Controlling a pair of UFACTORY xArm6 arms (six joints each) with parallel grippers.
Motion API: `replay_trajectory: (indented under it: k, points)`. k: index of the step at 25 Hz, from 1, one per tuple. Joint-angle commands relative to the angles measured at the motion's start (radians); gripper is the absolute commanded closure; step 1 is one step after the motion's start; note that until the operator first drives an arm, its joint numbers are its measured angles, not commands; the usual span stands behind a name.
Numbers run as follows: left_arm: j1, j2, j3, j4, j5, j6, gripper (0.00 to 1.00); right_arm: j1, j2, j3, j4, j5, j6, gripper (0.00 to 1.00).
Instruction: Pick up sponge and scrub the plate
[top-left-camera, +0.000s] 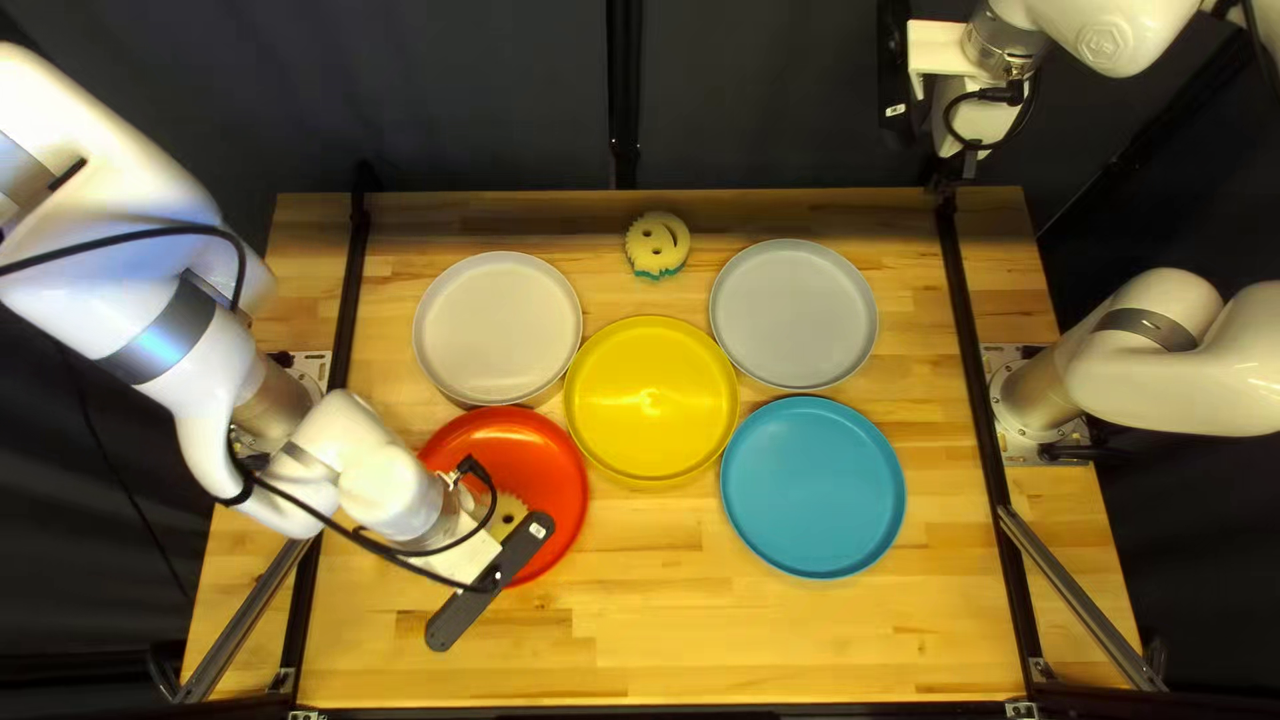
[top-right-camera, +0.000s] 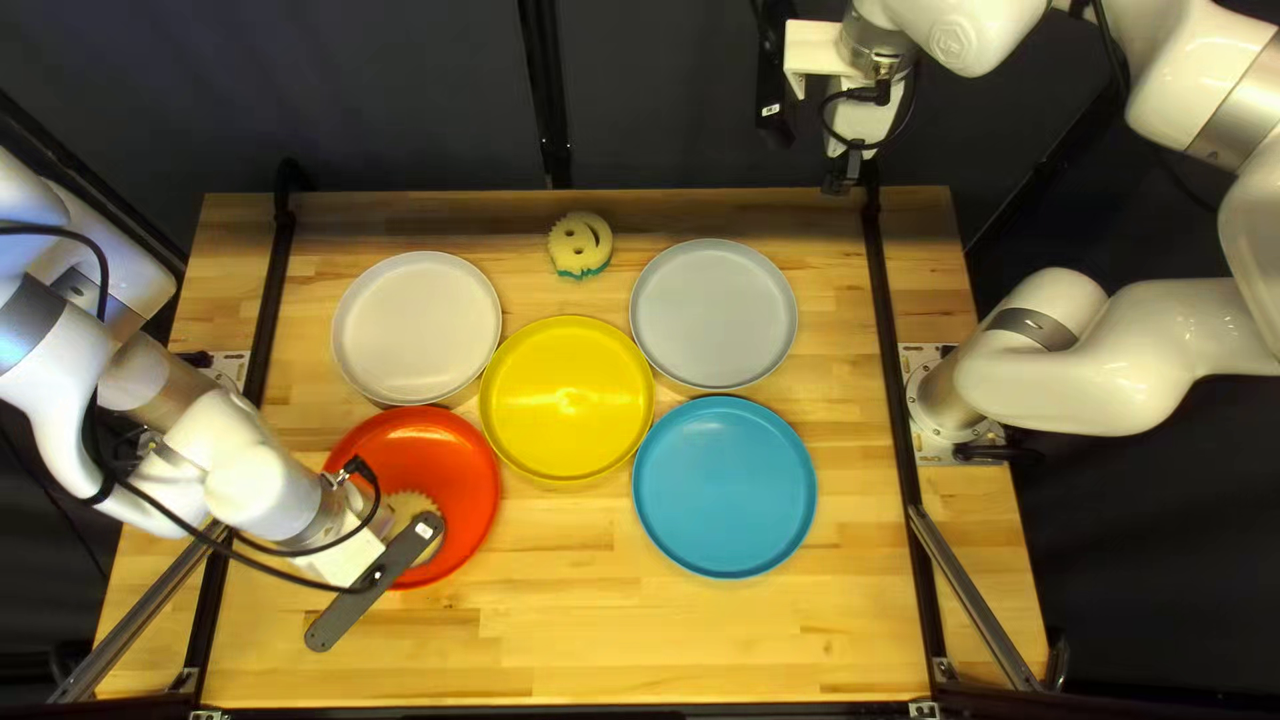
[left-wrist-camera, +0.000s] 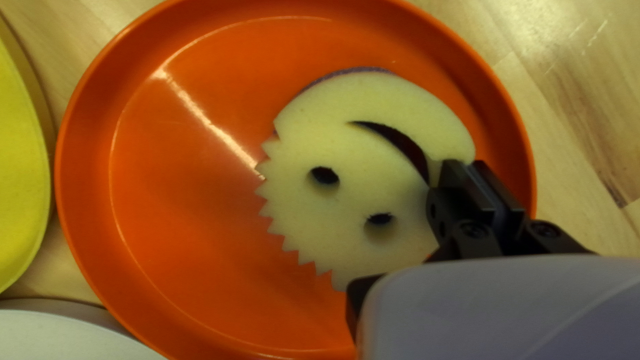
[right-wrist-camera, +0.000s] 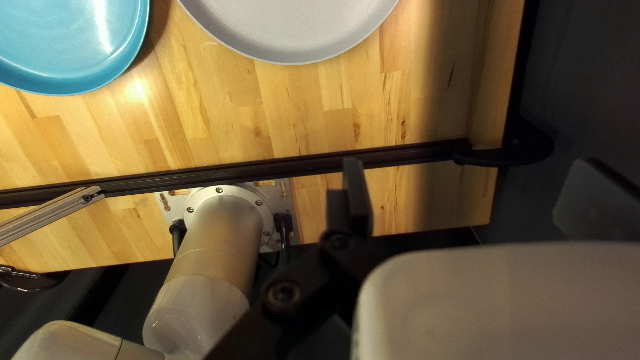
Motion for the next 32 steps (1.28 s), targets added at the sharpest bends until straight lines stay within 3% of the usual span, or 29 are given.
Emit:
replay_trajectory:
  k: [1,5,10,16,25,32]
  points:
    - [0.073,-0.027,0.010,-0.027,0.017,0.087,1.00,0.000,0.000,0.000,0.000,0.000,0.000,0.00]
    - [0.129,-0.022,-0.003,-0.039,0.026,0.155,1.00,0.000,0.000,0.000,0.000,0.000,0.000,0.00]
    - [0.120,0.014,-0.027,-0.042,0.010,0.159,1.00,0.000,0.000,0.000,0.000,0.000,0.000,0.00]
    - [0.031,0.085,-0.104,-0.014,0.003,0.062,1.00,0.000,0.000,0.000,0.000,0.000,0.000,0.00]
    - [-0.101,0.100,-0.166,0.045,0.045,-0.115,1.00,0.000,0.000,0.000,0.000,0.000,0.000,0.00]
    - [-0.017,0.113,-0.139,0.005,0.010,0.011,1.00,0.000,0.000,0.000,0.000,0.000,0.000,0.00]
